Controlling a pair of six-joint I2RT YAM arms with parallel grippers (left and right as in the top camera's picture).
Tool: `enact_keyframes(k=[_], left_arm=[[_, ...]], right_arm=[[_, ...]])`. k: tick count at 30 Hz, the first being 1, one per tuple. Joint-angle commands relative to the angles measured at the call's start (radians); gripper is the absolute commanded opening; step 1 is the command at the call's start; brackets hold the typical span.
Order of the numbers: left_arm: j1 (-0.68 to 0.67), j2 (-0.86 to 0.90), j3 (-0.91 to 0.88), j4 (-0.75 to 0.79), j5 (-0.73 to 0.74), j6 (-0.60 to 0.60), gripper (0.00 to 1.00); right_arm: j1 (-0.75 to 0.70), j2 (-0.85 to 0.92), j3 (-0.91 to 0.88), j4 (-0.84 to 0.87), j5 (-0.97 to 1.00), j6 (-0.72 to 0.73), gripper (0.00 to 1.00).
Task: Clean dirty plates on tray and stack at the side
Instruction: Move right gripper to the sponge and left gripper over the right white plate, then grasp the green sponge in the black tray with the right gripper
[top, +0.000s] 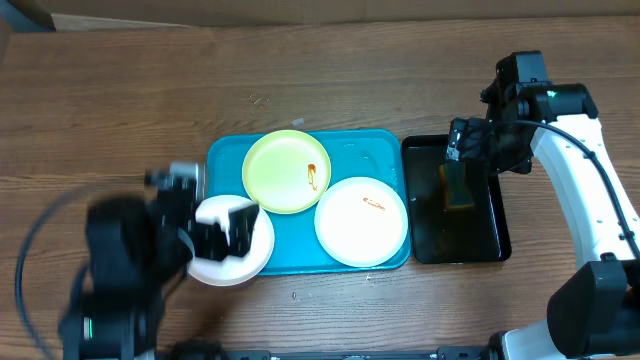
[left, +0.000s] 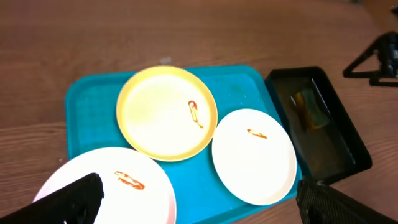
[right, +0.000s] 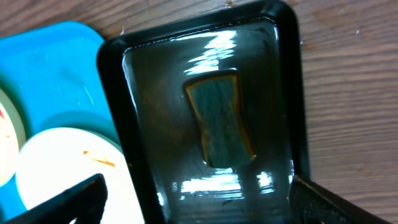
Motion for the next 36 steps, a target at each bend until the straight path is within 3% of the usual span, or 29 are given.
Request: enact_keyframes(k=[1,5,11,12,14,15,18,21,29,36], left_arm=[[-0.002,0.165,0.077,-0.008,0.114,-0.029,1.0],[-0.018,0.31,0.08,-0.004,0.323,-0.008,1.0],[-0.108,0.526,0.054,-0.037,0.42,-0.074,1.0],[-0.126,0.562,0.053,-0.049,0.424,-0.072,0.92],[-0.16,0.626,0.053,-0.061,0.423,-0.064,0.52],[-0.175,0.653,0.053,-0.055,0.414,-0.066,0.39],[-0.214,0.704,0.053,-0.048,0.259,-0.158,0.31],[-0.263,0.712,0.053,-0.051,0.077,-0.257,0.35],[-0.444,0.713,0.052,-0.02,-0.212,-0.453,0.43],[-0.564,0.714,0.003,0.086,-0.268,-0.517,0.44]], right_arm=[[-0.002,0.006,0.016,-0.011,-0.045,0.006,0.92],[-0.002,0.006,0.016,-0.026,-0.041,0.006,0.89],[-0.002,0.007,0.016,-0.002,-0.042,0.006,0.88],[-0.002,0.008,0.016,0.003,-0.042,0.006,0.88],[-0.002,0.01,0.016,0.008,-0.042,0.006,0.89],[-0.002,0.01,0.016,0.008,-0.042,0.006,0.89],[-0.002,0.011,0.002,0.021,-0.042,0.006,0.88],[-0.002,0.011,-0.039,0.048,-0.042,0.006,0.86],[-0.002,0.011,-0.231,0.254,-0.042,0.006,0.86],[-0.002,0.011,-0.391,0.423,-0.041,0.006,0.86]])
